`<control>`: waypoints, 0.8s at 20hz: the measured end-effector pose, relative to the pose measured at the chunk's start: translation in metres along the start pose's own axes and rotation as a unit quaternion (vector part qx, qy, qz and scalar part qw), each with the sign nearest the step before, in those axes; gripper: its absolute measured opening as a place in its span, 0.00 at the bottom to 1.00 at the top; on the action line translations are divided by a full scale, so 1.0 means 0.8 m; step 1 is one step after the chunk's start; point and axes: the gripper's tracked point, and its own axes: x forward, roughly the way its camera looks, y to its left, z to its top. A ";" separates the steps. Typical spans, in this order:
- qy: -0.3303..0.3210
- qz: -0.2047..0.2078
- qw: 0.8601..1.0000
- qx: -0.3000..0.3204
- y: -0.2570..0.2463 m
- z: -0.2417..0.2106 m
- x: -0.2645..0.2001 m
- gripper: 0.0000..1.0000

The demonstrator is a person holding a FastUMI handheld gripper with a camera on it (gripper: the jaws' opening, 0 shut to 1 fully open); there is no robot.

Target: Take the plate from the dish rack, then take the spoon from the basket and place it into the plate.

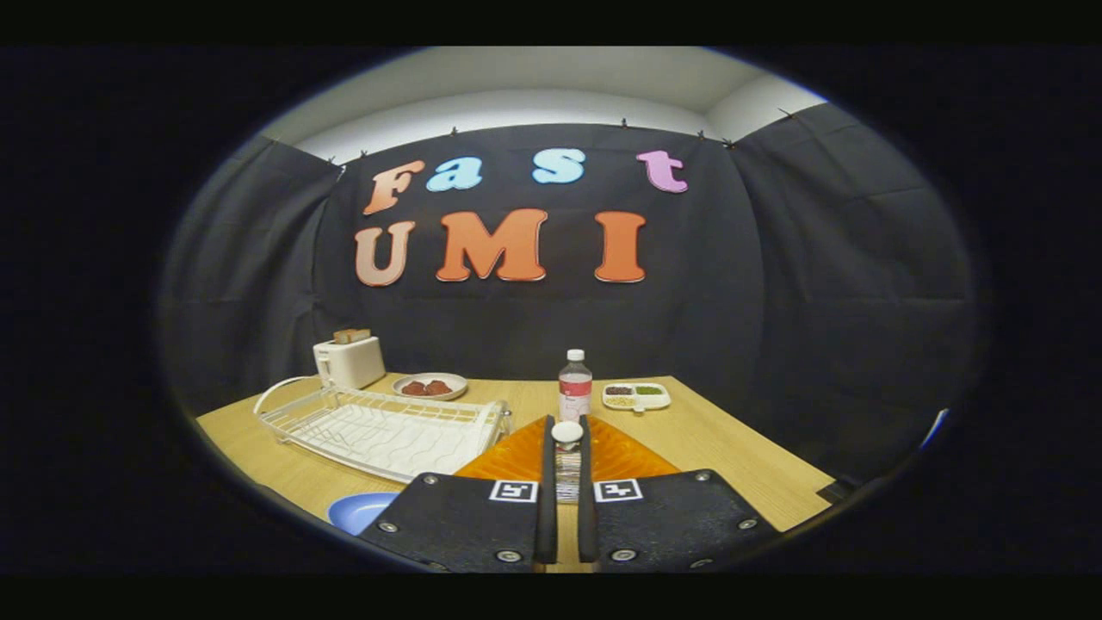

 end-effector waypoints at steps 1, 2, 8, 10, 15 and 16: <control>0.000 0.011 1.000 -0.003 0.004 0.002 -0.008 0.09; -0.003 0.024 1.000 -0.008 0.009 0.004 -0.017 0.09; 0.010 0.086 0.996 0.014 0.020 -0.006 -0.058 0.09; 0.004 0.117 0.993 0.011 0.029 -0.006 -0.070 0.09; -0.001 0.197 0.980 0.002 0.070 -0.023 -0.095 0.09; -0.002 0.212 0.977 -0.001 0.079 -0.027 -0.098 0.09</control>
